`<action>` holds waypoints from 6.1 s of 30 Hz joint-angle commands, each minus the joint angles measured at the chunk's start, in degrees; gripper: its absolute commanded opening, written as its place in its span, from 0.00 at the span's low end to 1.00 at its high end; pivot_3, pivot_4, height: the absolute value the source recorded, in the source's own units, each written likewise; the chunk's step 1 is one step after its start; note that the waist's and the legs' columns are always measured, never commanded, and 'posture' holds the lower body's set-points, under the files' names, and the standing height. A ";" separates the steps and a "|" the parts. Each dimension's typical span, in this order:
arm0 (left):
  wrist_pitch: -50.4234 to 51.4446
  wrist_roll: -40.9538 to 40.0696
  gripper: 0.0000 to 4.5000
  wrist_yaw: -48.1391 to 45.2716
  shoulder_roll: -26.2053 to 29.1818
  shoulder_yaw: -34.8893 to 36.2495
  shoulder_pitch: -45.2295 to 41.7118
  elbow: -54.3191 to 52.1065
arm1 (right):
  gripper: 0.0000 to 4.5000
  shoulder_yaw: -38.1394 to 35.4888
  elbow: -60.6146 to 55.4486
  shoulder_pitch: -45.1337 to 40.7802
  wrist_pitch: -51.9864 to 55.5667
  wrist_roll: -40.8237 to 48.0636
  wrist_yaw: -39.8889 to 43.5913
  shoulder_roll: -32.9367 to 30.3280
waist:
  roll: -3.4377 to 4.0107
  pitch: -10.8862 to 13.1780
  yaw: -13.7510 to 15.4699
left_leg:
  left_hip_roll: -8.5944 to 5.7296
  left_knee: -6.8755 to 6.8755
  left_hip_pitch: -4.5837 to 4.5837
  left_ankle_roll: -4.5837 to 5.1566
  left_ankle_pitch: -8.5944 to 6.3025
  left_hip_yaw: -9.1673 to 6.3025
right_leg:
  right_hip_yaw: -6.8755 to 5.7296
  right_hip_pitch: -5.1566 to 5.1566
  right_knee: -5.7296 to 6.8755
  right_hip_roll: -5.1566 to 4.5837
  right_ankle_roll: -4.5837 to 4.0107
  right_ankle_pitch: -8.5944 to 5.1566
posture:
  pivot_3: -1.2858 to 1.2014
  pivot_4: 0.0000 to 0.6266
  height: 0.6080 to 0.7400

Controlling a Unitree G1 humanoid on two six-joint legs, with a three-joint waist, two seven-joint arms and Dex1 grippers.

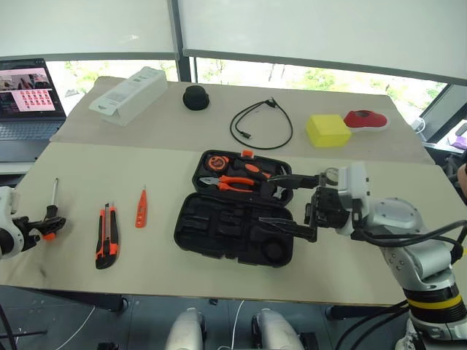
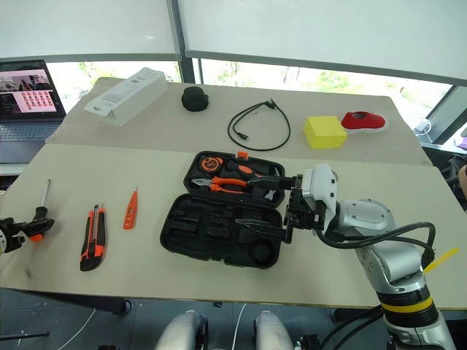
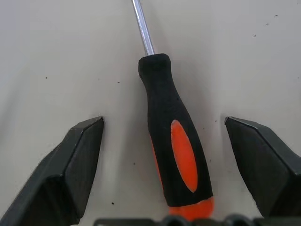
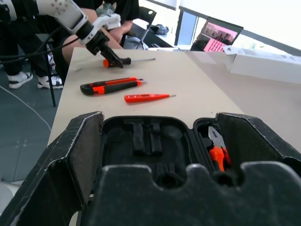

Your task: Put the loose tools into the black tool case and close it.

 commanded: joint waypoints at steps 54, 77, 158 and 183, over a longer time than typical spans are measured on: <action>-55.06 28.49 0.72 -39.16 -30.75 -38.93 -36.13 -3.13 | 1.00 -18.62 -10.94 20.72 4.96 8.73 -2.53 -3.02 | 0.27 0.20 1.15 | -0.12 1.10 -0.78 0.30 -0.07 -0.40 | 0.03 0.13 -0.05 0.19 0.53 0.18 | 0.52 0.24 1.00; -43.34 30.74 0.01 -32.18 -36.77 -40.06 -29.60 2.65 | 1.00 -19.24 -8.71 24.19 1.93 6.31 -2.58 -0.99 | 0.36 0.15 1.30 | -0.18 1.16 -0.71 0.31 -0.08 -0.47 | 0.03 0.23 -0.04 0.19 0.57 0.20 | 0.52 0.24 1.00; -37.14 -10.72 1.00 -40.42 -20.48 -1.76 21.05 -42.49 | 0.22 18.03 9.72 -25.49 31.53 -17.99 6.99 -6.96 | 1.29 0.12 -0.91 | -0.08 0.49 -0.26 0.45 -0.18 -0.35 | 0.35 0.08 -0.10 -0.11 0.45 -0.06 | 0.52 0.24 1.00; -38.43 -9.69 1.00 -37.64 -21.40 -2.74 23.14 -44.58 | 0.22 31.07 15.30 -29.96 34.63 -28.68 4.57 -1.81 | 1.15 0.16 -0.22 | -0.10 0.51 -0.45 0.45 -0.20 -0.31 | 0.26 -0.13 -0.12 -0.02 0.42 -0.02 | 0.52 0.24 1.00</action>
